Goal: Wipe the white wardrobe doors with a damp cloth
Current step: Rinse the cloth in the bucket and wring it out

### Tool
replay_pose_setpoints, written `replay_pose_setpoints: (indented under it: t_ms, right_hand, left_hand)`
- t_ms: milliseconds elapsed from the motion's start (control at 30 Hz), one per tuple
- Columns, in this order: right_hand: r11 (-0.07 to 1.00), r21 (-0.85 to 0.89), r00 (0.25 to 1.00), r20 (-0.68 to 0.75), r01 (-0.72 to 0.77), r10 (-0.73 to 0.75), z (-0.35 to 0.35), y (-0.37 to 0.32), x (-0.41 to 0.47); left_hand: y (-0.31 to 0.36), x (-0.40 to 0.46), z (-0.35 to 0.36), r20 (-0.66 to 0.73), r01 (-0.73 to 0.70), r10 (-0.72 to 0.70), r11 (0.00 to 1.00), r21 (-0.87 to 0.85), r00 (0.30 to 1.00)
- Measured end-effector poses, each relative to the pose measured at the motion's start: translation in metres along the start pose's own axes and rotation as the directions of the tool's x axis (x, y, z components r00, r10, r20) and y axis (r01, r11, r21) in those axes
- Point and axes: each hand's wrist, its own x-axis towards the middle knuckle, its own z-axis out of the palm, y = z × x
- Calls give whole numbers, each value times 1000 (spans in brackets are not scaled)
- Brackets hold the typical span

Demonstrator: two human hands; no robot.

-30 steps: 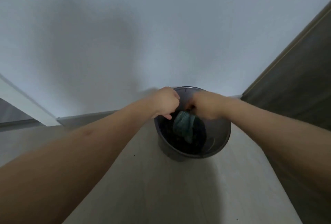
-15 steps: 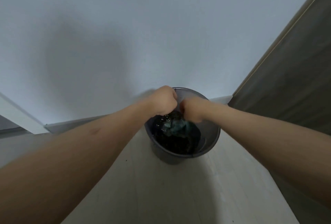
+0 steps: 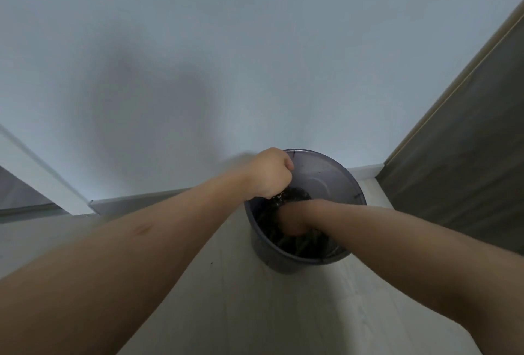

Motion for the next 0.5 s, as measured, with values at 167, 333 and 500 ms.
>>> replay_pose_setpoints:
  t_ms: [167, 333, 500]
  right_hand:
    - [835, 521, 955, -295, 178, -20, -32, 36, -61]
    - [212, 816, 806, -571, 538, 154, -32, 65, -115]
    - [-105, 787, 779, -565, 608, 271, -21, 59, -106]
  left_hand:
    - [3, 3, 8, 37, 161, -162, 986, 30, 986]
    - [0, 11, 28, 412, 501, -320, 722, -477, 853]
    - [12, 14, 33, 498, 512, -150, 400, -760, 854]
